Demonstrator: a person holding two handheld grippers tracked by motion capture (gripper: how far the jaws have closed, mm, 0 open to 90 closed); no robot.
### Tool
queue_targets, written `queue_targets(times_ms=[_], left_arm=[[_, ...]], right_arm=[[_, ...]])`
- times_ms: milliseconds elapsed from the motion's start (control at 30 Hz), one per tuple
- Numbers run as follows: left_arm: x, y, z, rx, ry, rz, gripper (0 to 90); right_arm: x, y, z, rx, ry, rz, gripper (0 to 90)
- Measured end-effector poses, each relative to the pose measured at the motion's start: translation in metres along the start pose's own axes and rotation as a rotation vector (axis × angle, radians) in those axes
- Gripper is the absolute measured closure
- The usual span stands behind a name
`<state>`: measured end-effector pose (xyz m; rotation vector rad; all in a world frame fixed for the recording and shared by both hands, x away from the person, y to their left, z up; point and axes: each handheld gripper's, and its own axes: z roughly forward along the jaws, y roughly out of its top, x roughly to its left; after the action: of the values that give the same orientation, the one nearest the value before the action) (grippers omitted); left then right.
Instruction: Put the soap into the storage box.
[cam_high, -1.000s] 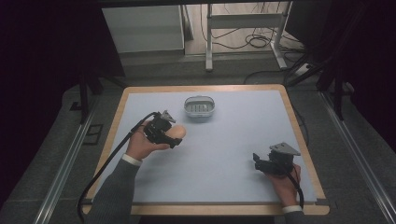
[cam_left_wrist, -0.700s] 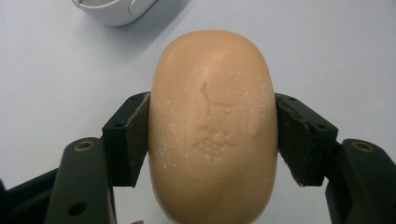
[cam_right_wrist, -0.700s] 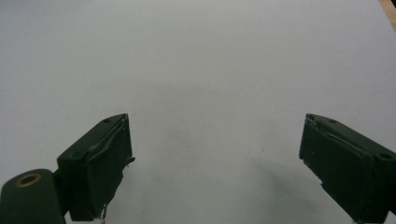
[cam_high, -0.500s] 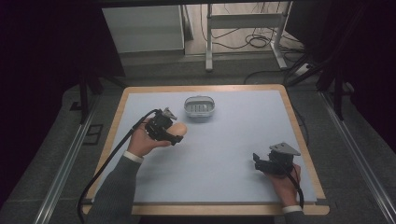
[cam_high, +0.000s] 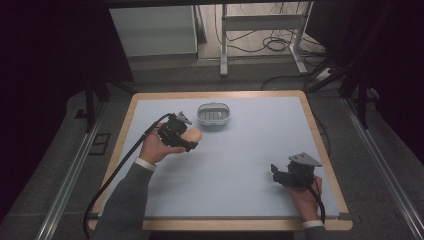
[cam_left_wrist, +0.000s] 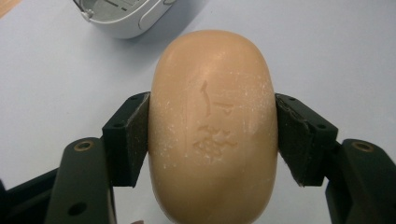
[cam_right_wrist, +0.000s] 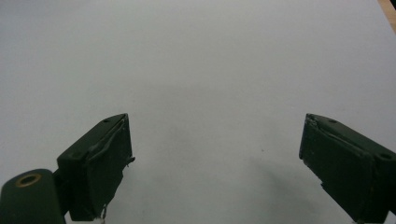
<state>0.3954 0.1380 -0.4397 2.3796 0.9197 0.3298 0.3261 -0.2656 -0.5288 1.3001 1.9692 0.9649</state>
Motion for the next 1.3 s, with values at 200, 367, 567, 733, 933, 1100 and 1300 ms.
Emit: queue_targets(times_ms=[200,367,567,733,933,1100,1300], left_arm=[[0.004,0.005,0.003,0.003,0.002,-0.001,33.0],[0.007,0.01,0.007,-0.003,0.001,-0.004,33.0],[0.011,0.014,0.009,-0.003,0.006,-0.008,33.0],[0.014,0.018,0.011,0.0,0.01,-0.01,33.0],[0.017,0.023,0.012,-0.007,0.015,-0.013,33.0],[0.02,0.028,0.015,-0.003,0.019,-0.009,33.0],[0.024,0.036,0.02,0.005,0.017,-0.003,33.0]], right_arm=[[0.0,0.0,0.0,0.0,0.0,0.001,9.4],[0.0,0.0,0.0,0.0,0.001,-0.001,9.3],[0.0,0.0,0.0,0.0,0.001,0.001,9.4],[0.0,0.0,0.0,0.0,0.001,0.0,9.4],[0.0,0.0,0.0,0.001,0.0,-0.002,9.4],[0.0,0.0,0.0,0.001,0.0,-0.001,9.4],[0.0,0.0,0.0,0.0,0.001,-0.001,9.4]])
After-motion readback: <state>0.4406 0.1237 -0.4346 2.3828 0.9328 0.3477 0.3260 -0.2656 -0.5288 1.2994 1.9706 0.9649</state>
